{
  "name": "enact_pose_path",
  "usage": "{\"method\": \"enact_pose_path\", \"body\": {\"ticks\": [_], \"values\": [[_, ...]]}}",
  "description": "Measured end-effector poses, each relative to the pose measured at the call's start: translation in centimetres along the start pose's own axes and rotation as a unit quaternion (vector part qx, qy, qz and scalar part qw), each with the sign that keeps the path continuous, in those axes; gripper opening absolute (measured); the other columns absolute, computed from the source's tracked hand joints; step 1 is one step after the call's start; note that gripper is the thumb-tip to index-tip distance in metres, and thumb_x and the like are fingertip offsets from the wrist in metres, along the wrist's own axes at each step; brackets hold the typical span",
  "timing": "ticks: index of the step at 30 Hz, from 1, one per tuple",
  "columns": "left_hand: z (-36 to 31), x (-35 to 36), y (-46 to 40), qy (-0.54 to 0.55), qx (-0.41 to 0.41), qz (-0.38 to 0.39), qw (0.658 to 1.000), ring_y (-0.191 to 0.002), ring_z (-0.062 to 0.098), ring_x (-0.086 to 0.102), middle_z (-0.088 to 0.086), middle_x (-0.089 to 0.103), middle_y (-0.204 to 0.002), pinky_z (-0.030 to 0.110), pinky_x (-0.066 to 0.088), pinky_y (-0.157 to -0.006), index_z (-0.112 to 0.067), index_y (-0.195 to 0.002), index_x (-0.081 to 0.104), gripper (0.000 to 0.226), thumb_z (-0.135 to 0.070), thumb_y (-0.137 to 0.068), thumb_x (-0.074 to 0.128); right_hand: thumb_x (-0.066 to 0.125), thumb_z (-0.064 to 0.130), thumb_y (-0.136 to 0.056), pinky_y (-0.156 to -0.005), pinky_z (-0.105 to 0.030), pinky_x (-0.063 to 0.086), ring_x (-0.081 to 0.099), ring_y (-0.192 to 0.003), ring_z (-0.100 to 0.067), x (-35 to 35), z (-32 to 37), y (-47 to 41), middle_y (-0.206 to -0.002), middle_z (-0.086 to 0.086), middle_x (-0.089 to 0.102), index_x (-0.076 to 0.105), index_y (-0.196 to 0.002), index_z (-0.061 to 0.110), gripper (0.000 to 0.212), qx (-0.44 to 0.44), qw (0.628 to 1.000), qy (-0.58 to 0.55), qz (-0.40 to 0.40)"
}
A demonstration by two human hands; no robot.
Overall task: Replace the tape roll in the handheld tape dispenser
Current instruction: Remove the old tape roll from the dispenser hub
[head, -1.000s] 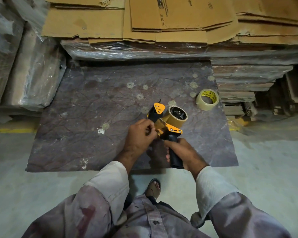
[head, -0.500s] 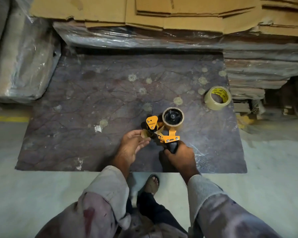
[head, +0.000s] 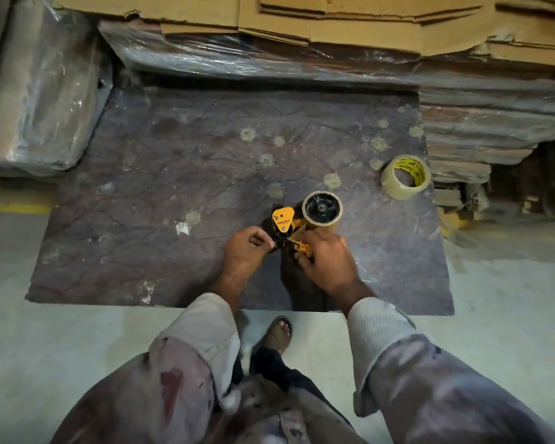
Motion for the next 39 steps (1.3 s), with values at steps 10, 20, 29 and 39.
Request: {"method": "enact_pose_path", "body": {"ticks": [10,20,29,39], "values": [[-1.3,-2.0,-0.3,0.145,-0.029,-0.002,0.989,-0.096,0.008,0.065,-0.007,0.074,-0.106,0.026,0.045,-0.072,-0.022,-0.08,0.06,0.019,-0.008,-0.092,0.063,0.069,0.019,-0.09,-0.079,-0.022,0.05,0.069,-0.089,-0.014,-0.9,-1.6,-0.8,-0.1,0.003,0.077,0.073,-0.111,0.022,0.021,0.044,0.977,-0.204,-0.031],[-9.4,1.1,1.1,-0.174,0.341,0.041,0.923,-0.101,0.014,0.054,-0.001,0.052,-0.11,0.024,0.049,-0.086,-0.021,-0.111,0.065,0.045,-0.028,-0.07,0.082,0.073,0.015,-0.089,-0.072,0.0,0.042,0.063,-0.085,0.007,-1.6,-2.6,-1.5,-0.098,0.009,0.073,0.073,-0.11,0.016,0.021,0.088,0.951,-0.295,-0.018],[-9.8,-0.5,-1.5,-0.2,0.304,0.047,0.93,-0.084,0.019,0.061,-0.001,0.062,-0.091,0.037,0.053,-0.076,-0.014,-0.086,0.065,0.008,-0.019,-0.085,0.072,0.074,0.022,-0.09,-0.077,-0.024,0.058,0.071,-0.082,-0.003,-2.4,-2.4,-1.7,-0.092,0.014,0.075,0.071,-0.115,0.026,0.026,0.087,0.946,-0.312,-0.003],[-7.0,-1.0,-2.7,-0.248,0.227,0.059,0.94,-0.077,0.019,0.061,-0.003,0.066,-0.082,0.027,0.042,-0.066,-0.018,-0.087,0.061,0.008,-0.019,-0.089,0.069,0.077,0.013,-0.085,-0.077,-0.02,0.05,0.064,-0.081,-0.004,-1.0,-1.0,-1.9,-0.097,0.01,0.073,0.076,-0.097,0.025,0.016,0.046,0.966,-0.253,0.029]]}}
Point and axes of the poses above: each hand's wrist, its own y-axis away from the middle knuckle, its own x-axis out of the palm, z = x × y, the point moved 7 cm from there along -y, towards the middle knuckle
